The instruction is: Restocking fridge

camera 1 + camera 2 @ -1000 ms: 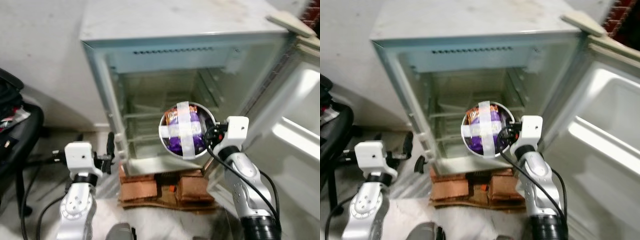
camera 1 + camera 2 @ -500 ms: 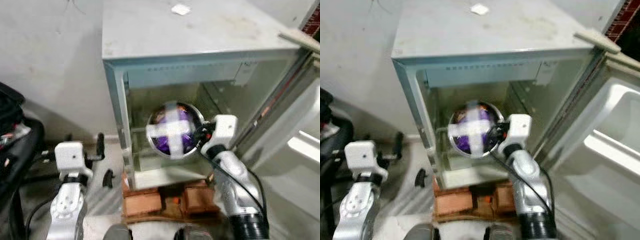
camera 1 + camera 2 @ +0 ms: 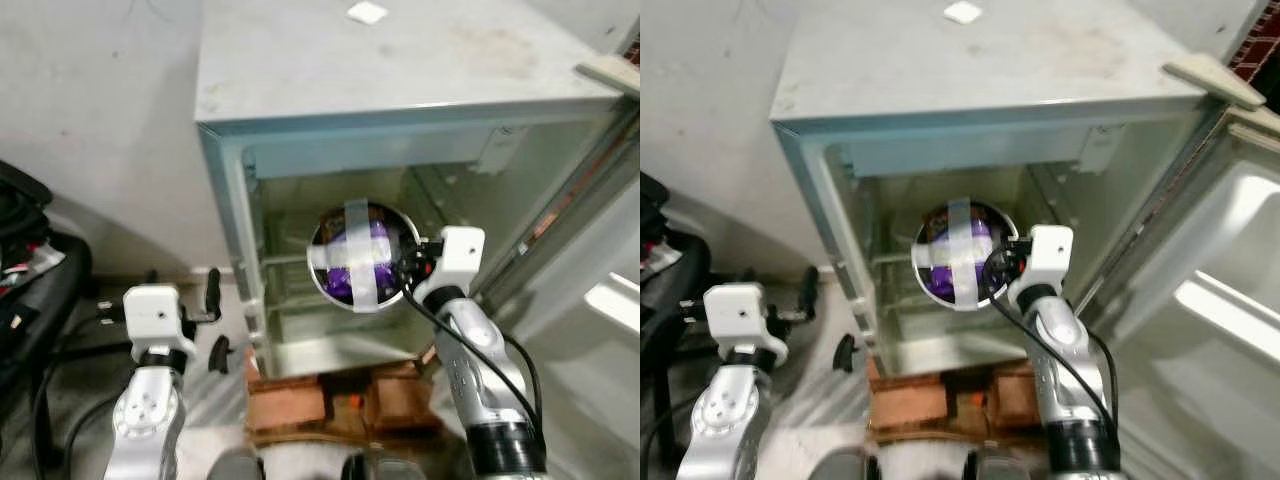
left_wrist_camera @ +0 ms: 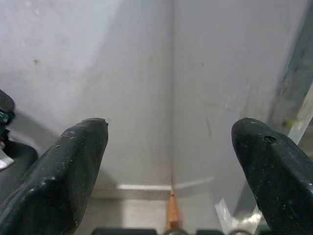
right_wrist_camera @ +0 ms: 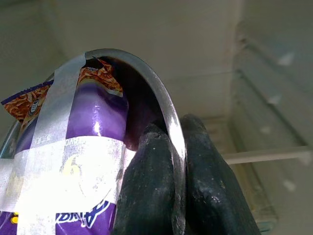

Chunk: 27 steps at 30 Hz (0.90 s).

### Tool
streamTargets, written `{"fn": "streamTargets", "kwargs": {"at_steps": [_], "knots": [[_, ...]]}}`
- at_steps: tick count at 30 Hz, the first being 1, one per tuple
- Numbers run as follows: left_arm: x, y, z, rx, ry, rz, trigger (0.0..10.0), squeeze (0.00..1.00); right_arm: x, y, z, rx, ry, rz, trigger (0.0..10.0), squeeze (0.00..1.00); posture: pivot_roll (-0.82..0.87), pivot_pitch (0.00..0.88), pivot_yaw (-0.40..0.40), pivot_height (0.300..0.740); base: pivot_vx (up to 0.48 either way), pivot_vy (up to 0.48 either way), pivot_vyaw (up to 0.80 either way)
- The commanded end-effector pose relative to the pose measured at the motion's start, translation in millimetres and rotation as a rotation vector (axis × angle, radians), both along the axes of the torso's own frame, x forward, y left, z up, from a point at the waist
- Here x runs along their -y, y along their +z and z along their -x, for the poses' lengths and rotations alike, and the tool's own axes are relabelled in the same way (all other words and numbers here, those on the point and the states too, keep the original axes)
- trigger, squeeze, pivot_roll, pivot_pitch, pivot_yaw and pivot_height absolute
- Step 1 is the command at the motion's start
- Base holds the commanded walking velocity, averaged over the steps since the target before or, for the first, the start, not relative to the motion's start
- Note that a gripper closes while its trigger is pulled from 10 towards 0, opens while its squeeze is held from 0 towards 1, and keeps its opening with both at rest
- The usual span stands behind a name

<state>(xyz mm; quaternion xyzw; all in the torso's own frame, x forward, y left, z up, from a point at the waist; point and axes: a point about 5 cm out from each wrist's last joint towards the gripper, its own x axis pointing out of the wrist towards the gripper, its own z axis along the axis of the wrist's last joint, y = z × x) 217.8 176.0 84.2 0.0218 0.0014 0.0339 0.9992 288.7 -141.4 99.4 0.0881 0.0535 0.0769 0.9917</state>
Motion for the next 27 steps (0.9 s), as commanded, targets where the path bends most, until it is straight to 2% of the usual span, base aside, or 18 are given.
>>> {"fn": "streamTargets", "kwargs": {"at_steps": [1,9,16,20,22,27], "knots": [[2.0,1,-0.6,0.003,0.003,-0.001,10.0,0.00,6.5,7,-2.6,0.035,-0.025,0.001,10.0,0.00,0.11,0.094,-0.025,0.740,0.247,-0.240,0.00],[0.3,0,-0.7,0.002,0.019,0.014,10.0,0.00,6.3,6,-4.0,0.032,-0.027,-0.004,10.0,0.00,0.11,0.093,-0.024,0.740,0.062,-0.060,0.00],[-2.9,-1,5.6,0.000,0.061,0.004,10.0,0.00,2.9,2,-6.1,0.008,-0.010,-0.013,10.0,0.00,0.12,0.098,-0.028,0.740,0.000,0.000,0.00],[-3.3,-2,10.5,-0.021,0.042,0.012,10.0,0.00,3.2,3,-13.7,0.004,-0.025,0.001,10.0,0.00,0.13,0.110,-0.031,0.740,0.000,0.000,0.00],[-0.4,-4,13.1,-0.038,0.000,0.014,10.0,0.00,3.8,4,-20.1,-0.009,-0.061,0.002,10.0,0.00,0.14,0.118,-0.031,0.740,0.000,0.000,0.00],[0.3,-5,15.3,-0.051,-0.004,0.018,10.0,0.00,5.2,-2,-31.5,-0.062,-0.146,-0.008,10.0,0.00,0.16,0.134,-0.034,0.740,0.000,0.000,0.00]]}}
